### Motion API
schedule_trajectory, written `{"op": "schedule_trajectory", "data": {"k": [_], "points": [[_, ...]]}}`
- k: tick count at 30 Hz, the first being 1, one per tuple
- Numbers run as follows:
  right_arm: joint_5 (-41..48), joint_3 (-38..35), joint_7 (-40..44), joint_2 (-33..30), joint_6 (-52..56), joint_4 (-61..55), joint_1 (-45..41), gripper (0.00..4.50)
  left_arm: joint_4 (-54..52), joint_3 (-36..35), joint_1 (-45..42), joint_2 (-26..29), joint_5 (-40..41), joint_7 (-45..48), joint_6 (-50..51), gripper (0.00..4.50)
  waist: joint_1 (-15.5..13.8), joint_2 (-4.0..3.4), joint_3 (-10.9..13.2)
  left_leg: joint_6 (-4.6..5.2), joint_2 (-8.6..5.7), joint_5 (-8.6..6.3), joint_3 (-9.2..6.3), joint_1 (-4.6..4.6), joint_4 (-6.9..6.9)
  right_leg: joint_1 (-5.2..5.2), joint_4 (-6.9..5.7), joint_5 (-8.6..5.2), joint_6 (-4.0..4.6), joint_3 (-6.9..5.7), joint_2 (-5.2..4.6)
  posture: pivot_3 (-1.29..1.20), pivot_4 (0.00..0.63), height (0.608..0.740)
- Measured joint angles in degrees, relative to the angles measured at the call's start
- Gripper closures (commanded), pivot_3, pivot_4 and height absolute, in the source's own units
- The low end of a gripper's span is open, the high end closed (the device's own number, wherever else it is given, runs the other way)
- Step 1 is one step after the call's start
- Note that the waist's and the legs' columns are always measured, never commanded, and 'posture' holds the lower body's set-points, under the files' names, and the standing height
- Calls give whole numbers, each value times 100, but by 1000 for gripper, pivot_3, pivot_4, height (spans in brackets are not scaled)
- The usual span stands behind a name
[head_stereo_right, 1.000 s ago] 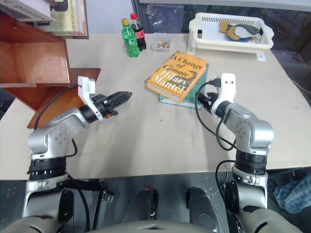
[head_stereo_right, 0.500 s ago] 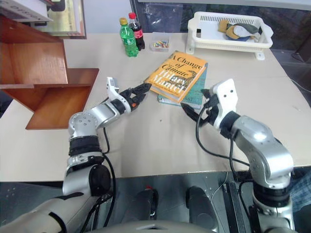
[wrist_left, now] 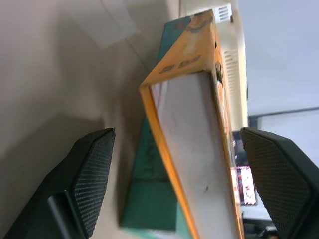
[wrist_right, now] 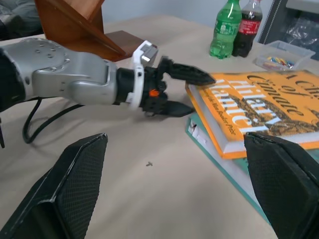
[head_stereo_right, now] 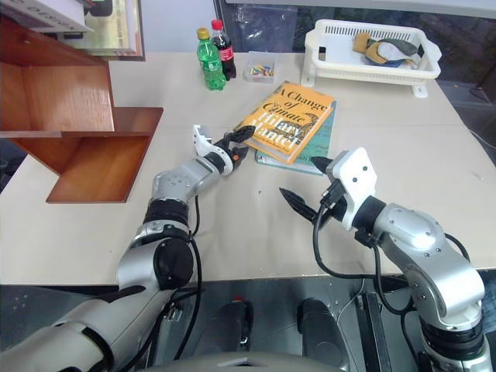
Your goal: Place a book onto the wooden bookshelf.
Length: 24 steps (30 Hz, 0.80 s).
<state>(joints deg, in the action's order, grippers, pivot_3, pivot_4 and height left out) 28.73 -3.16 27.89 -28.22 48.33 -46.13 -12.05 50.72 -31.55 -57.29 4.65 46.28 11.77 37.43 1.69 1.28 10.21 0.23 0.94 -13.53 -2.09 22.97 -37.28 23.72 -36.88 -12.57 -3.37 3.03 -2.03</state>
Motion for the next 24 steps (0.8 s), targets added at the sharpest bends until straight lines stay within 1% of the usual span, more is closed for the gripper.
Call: {"op": "schedule_trajectory", "data": {"k": [2,5,7,8,11,13,16,17,18,20,24], "points": [[9,-3,-54,-12,0,-35,22,0,279,-55,-139,-24,-6,50,-162,1030,-2,0,0,0,0,0,-1,0,0,0,1,0,0,-1,0,0,150,740],[29,-6,-138,-51,7,-93,125,0,599,-181,-284,-57,8,143,-326,2427,-1,1,0,0,0,0,-1,1,1,0,2,0,0,0,0,0,150,740],[38,-9,-204,-87,10,-111,176,0,622,-271,-334,-62,93,172,-339,3200,0,2,-1,0,0,0,-2,0,0,-1,1,0,-1,0,0,0,150,740],[50,-13,-229,-101,10,-126,196,0,583,-292,-331,-63,124,132,-296,3394,4,2,-2,0,1,0,-1,-5,1,-3,1,0,-1,1,0,0,150,740],[74,-15,-269,-136,10,-137,212,0,195,-339,-173,-131,237,-76,-72,3405,18,2,-2,0,1,0,-1,-4,1,-3,0,0,-1,1,0,0,150,740],[75,-18,-309,-199,9,-135,232,0,-890,-361,328,-372,514,-543,388,3405,39,2,-2,-1,4,0,1,-3,2,-2,1,0,-1,4,-1,0,150,740],[76,-18,-319,-213,5,-126,232,0,-1813,-393,762,-618,789,-1025,731,3405,34,3,-2,-1,4,0,-1,-2,2,-2,0,0,-1,2,-2,0,150,740],[83,-13,-315,-219,-6,-112,225,0,-2477,-396,1031,-791,986,-1409,924,3405,22,3,-1,-1,4,0,-2,-2,1,-2,0,0,-1,2,-2,0,150,740],[83,-13,-315,-224,-18,-96,222,0,-2693,-399,1127,-868,1041,-1557,975,3405,18,3,-2,-1,4,0,-1,-5,0,-4,-2,0,-1,3,-3,0,150,740],[89,-5,-281,-241,-68,9,183,0,-3496,-392,1465,-1175,1263,-2103,1047,3405,9,4,-2,-1,2,0,2,-6,-2,-5,-2,1,-2,5,-4,0,150,740],[97,-1,-193,-305,-135,165,86,0,-4232,-348,1692,-1241,1498,-2810,837,3405,0,8,-1,-1,3,0,1,-12,-3,-9,-2,1,-1,5,0,0,150,740]]}}
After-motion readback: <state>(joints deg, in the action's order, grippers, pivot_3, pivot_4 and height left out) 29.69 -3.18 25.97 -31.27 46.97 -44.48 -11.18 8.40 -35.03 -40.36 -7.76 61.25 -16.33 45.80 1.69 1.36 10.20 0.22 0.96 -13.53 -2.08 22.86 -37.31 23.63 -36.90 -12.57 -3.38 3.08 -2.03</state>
